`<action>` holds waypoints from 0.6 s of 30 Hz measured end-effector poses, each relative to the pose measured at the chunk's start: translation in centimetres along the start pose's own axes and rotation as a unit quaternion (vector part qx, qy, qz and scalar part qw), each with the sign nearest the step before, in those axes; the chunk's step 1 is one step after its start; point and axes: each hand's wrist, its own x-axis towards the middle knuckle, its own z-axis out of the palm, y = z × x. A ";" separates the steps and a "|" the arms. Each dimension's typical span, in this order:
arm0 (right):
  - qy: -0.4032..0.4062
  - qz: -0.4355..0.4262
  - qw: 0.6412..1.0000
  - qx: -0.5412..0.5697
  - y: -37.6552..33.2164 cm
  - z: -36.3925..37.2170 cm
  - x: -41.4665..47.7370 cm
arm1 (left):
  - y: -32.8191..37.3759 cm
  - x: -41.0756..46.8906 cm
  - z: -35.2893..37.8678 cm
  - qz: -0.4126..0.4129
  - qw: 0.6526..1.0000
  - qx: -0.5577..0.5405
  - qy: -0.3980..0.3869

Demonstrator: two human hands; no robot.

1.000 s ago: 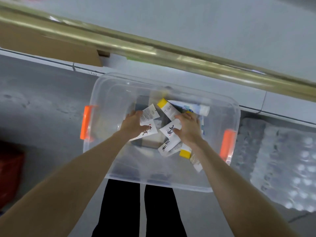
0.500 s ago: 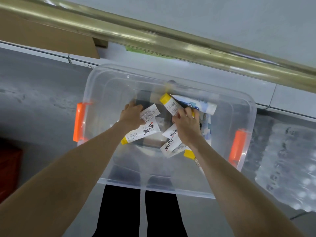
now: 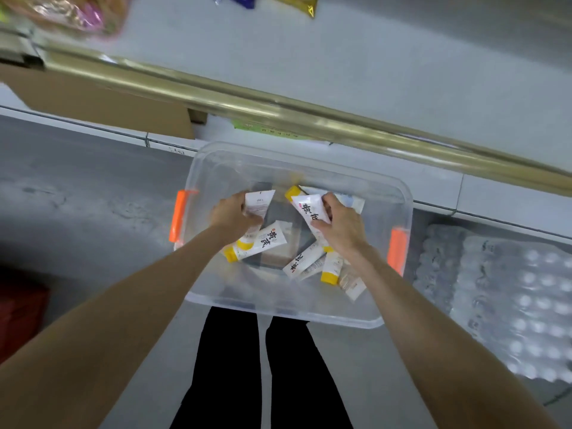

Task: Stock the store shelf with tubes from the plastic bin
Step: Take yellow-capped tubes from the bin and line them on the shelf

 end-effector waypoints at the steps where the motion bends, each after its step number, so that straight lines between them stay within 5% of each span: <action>1: 0.000 0.014 0.999 0.033 -0.6 -0.9 -0.5 | 0.5 -0.8 -0.8 0.011 1.000 -0.025 0.005; 9: 0.026 -0.014 0.988 0.153 -8.0 -9.6 -5.4 | 5.0 -8.8 -8.9 0.086 0.990 -0.105 0.043; 18: 0.096 -0.192 0.977 0.016 -17.8 -21.3 -10.3 | 9.2 -17.9 -20.9 0.198 0.954 -0.077 0.211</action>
